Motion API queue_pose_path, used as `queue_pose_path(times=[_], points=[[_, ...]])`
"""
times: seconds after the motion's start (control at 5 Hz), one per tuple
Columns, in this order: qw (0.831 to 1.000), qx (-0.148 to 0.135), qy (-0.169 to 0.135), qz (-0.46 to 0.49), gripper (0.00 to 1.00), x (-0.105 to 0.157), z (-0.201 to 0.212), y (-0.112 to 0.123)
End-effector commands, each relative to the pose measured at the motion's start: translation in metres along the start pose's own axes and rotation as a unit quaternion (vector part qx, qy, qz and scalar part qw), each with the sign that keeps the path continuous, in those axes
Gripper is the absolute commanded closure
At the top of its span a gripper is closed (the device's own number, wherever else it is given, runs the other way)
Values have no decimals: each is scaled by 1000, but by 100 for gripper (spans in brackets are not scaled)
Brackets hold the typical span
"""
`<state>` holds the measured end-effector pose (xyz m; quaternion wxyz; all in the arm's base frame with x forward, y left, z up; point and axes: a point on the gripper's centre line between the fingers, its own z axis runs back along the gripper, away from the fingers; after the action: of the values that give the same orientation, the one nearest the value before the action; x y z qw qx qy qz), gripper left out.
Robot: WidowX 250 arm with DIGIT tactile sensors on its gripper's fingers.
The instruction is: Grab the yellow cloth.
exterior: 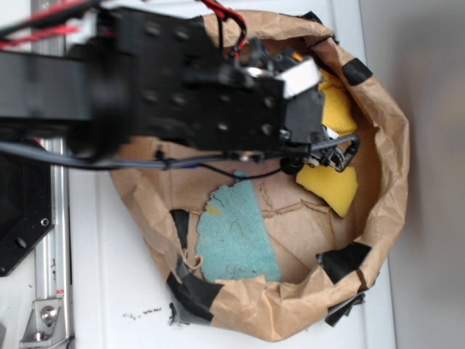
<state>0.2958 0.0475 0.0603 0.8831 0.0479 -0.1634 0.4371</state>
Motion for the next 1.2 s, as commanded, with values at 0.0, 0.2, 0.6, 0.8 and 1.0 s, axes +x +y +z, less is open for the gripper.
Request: queue_pose_path(times=[0.0, 0.2, 0.6, 0.8, 1.0], points=[[1000, 15, -10, -5, 0, 38, -24, -5], [1000, 8, 1, 18, 100, 43, -22, 2], [1000, -3, 16, -12, 100, 43, -12, 14], [988, -101, 46, -111, 100, 30, 40, 10], [961, -140, 87, -222, 100, 12, 88, 13]])
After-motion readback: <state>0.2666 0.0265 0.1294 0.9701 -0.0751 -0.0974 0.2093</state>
